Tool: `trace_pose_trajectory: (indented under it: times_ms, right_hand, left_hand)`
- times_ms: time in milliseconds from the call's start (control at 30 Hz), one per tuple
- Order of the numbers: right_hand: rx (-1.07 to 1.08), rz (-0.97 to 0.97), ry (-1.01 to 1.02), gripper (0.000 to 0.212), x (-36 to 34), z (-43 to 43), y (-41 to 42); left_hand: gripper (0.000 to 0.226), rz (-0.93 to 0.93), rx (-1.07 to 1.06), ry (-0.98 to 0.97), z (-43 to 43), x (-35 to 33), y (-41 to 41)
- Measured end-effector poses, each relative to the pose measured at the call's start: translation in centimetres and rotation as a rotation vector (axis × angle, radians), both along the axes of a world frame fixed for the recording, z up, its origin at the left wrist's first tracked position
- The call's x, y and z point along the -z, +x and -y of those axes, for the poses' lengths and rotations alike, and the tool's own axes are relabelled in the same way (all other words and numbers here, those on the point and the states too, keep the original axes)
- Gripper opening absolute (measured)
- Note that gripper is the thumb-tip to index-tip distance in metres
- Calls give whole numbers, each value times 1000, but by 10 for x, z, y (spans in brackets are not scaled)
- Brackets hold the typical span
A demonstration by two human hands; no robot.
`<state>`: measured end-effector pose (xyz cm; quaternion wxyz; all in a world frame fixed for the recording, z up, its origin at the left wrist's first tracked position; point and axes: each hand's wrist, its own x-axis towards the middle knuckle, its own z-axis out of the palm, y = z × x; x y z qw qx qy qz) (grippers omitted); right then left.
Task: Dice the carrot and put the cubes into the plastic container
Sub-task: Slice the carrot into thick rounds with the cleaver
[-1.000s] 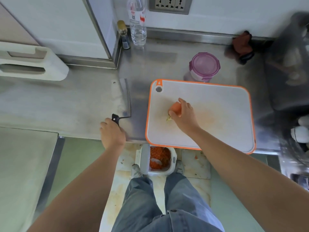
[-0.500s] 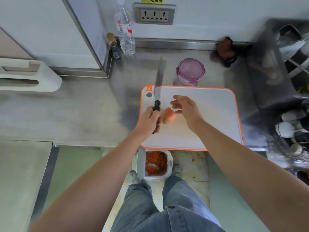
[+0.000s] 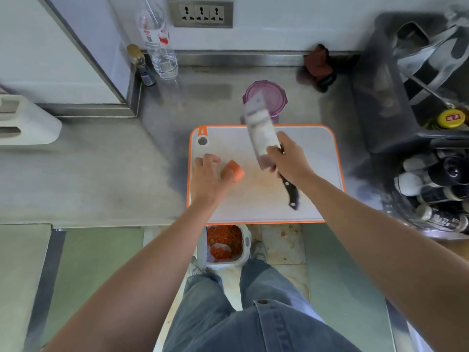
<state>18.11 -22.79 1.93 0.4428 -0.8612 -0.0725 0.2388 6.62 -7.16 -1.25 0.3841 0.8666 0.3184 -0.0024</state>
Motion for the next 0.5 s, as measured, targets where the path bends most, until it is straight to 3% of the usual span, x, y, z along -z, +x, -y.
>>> trace_pose_trajectory:
  times_ms: [67,133,300,500]
  right_hand:
    - [-165,126,-200,11,9,4,-4]
    - [-275,195,-311,12,16,6,-12]
    - [-410,295,-396,16,29,2,-25]
    - [-528,215,-504,23,33,-2,-27]
  left_hand:
    - [58,-102,36,-14,5,7,4]
    - [64,-164,46,-80,12,12,9]
    - [55,-100,41,-80,14,17,12]
    - [50,-55,-9,-146,11,20,11]
